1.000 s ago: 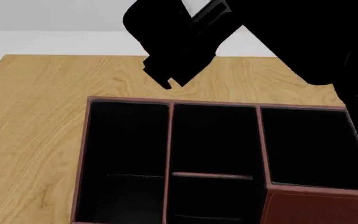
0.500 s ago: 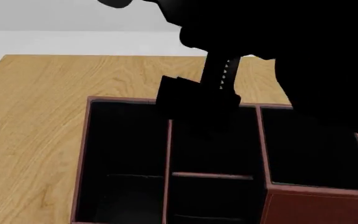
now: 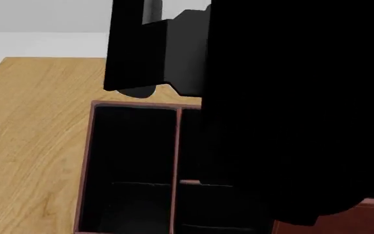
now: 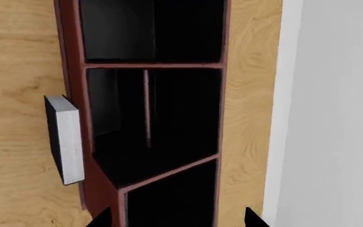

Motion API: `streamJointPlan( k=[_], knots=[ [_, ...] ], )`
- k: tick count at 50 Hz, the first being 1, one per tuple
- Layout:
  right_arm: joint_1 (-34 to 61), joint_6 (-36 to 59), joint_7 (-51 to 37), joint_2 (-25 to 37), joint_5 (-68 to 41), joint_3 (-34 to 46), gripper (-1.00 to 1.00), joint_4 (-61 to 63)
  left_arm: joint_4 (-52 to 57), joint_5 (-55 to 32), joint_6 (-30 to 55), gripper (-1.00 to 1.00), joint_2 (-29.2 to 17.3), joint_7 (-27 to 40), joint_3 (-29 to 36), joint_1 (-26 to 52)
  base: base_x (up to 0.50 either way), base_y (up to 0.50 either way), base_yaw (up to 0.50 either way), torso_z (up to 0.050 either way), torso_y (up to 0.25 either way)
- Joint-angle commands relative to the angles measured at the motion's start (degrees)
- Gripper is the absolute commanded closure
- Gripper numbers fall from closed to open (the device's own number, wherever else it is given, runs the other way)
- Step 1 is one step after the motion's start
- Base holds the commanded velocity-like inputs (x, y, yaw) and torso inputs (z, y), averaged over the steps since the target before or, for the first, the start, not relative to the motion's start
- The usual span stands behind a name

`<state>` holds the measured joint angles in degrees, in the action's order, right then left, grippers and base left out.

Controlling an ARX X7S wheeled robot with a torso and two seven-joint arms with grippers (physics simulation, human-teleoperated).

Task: Pick up the book and place it in the front compartment of the caddy.

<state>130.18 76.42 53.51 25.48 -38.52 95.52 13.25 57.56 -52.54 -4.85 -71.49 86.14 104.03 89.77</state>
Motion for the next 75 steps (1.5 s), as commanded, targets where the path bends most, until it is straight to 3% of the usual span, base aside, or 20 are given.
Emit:
streamJointPlan(
  k=[1,32,52,75],
  knots=[
    [-3.13,0.80,1.35,-0.80,0.61,1.74,-1.00,3.44,1.63,-0.34,0.85,-1.00,-0.54,0.67,-0.28,0.26,0.00,0.00,0.00,0.000,0.000],
    [-15.16,4.77,-6.49,-1.17,-2.41,-0.36,-1.00,8.31,2.07,0.55,-0.59,-1.00,-0.84,2.07,6.03,5.91,0.00,0.00,0.00,0.000,0.000],
    [-19.86,2.00,-9.61,0.03,0.88,5.68,-1.00,7.39,2.33,0.82,-1.36,-1.00,-0.87,2.87,9.56,8.70,0.00,0.00,0.00,0.000,0.000],
    [-27.09,0.80,-13.91,-1.09,1.25,5.33,-1.00,5.34,2.35,1.40,-1.96,-1.00,-1.19,2.95,10.83,9.48,0.00,0.00,0.00,0.000,0.000]
  ],
)
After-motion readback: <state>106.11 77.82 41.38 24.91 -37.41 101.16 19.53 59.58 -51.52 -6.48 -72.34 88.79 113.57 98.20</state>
